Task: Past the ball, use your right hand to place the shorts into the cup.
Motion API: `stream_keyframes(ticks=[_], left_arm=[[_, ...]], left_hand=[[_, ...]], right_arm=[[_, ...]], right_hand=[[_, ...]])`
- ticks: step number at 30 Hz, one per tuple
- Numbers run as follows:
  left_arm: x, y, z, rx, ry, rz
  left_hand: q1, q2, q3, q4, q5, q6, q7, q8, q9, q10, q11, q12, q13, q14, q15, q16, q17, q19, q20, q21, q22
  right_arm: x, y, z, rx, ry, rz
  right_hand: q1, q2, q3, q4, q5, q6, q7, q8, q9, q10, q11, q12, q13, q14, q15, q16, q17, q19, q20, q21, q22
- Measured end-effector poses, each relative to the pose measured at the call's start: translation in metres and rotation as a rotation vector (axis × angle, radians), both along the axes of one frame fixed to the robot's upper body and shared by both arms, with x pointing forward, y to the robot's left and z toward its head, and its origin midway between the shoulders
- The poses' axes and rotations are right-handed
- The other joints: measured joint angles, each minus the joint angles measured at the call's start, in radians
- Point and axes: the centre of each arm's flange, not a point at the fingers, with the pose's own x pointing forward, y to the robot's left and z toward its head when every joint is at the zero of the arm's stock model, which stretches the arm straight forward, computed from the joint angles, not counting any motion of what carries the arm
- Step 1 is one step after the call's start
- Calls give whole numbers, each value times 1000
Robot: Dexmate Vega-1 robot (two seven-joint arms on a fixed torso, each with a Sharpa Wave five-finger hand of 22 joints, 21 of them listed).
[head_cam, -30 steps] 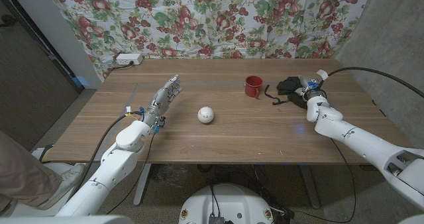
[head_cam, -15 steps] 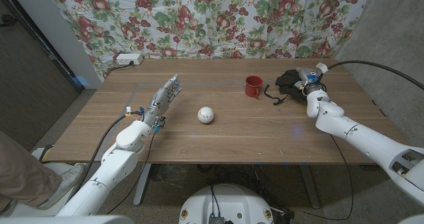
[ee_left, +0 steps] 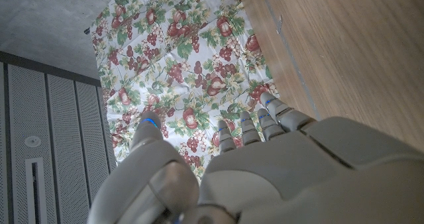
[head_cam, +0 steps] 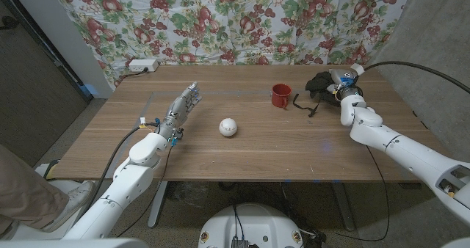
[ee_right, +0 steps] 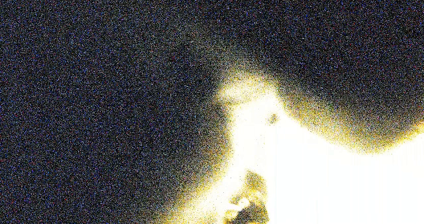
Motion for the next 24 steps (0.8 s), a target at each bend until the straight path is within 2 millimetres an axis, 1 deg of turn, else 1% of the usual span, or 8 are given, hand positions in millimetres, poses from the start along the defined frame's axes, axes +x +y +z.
stream_keyframes(ticks=[4, 7, 8, 15, 17, 22, 24], left_arm=[[0, 0, 0, 0, 0, 0], [0, 0, 1, 0, -1, 0], [0, 0, 1, 0, -1, 0], [2, 0, 1, 0, 0, -1], [2, 0, 1, 1, 1, -2], [3, 0, 1, 1, 2, -3], [4, 0, 0, 1, 3, -2]], left_hand=[[0, 0, 0, 0, 0, 0, 0, 0, 0, 0, 0, 0, 0, 0, 0, 0, 0, 0, 0, 0, 0], [0, 0, 0, 0, 0, 0, 0, 0, 0, 0, 0, 0, 0, 0, 0, 0, 0, 0, 0, 0, 0], [0, 0, 0, 0, 0, 0, 0, 0, 0, 0, 0, 0, 0, 0, 0, 0, 0, 0, 0, 0, 0], [0, 0, 0, 0, 0, 0, 0, 0, 0, 0, 0, 0, 0, 0, 0, 0, 0, 0, 0, 0, 0], [0, 0, 0, 0, 0, 0, 0, 0, 0, 0, 0, 0, 0, 0, 0, 0, 0, 0, 0, 0, 0], [0, 0, 0, 0, 0, 0, 0, 0, 0, 0, 0, 0, 0, 0, 0, 0, 0, 0, 0, 0, 0], [0, 0, 0, 0, 0, 0, 0, 0, 0, 0, 0, 0, 0, 0, 0, 0, 0, 0, 0, 0, 0]], right_arm=[[-3, 2, 4, -7, -1, 1], [-7, 4, 9, -14, -3, 1], [-8, 5, 11, -16, -5, 2], [-16, 13, 22, -32, -18, 2], [-18, 14, 24, -35, -19, 0], [-26, 21, 35, -46, -34, 6], [-29, 23, 38, -53, -37, 2]], right_hand=[[0, 0, 0, 0, 0, 0, 0, 0, 5, 5, 3, 0, 1, 0, 0, 0, 0, -2, 2, 10, -8], [0, 0, 0, 0, 0, 0, 0, 0, 6, 5, 3, 0, 3, 0, 0, 1, 0, -5, -2, 17, -14], [0, 0, 0, 0, 0, 0, 0, 0, 6, 5, 3, 0, 5, 0, 0, 1, 0, -13, 1, 22, -17], [0, 0, 0, 0, -7, 0, 0, 0, 7, 9, 6, 0, 7, 0, 0, 1, 7, -14, 0, 39, -23], [0, 0, 0, 0, -7, 0, 0, 0, 7, 9, 6, 0, 8, 0, 0, 1, 8, -18, 4, 47, -24], [0, 0, 0, 0, -7, 0, 0, 0, -3, 9, 6, 0, 13, 0, 0, 4, 9, -23, 2, 57, -29], [0, 0, 0, 0, -7, 0, 0, 0, -4, 9, 6, 0, 13, 0, 0, 8, 9, -27, 5, 60, -29]])
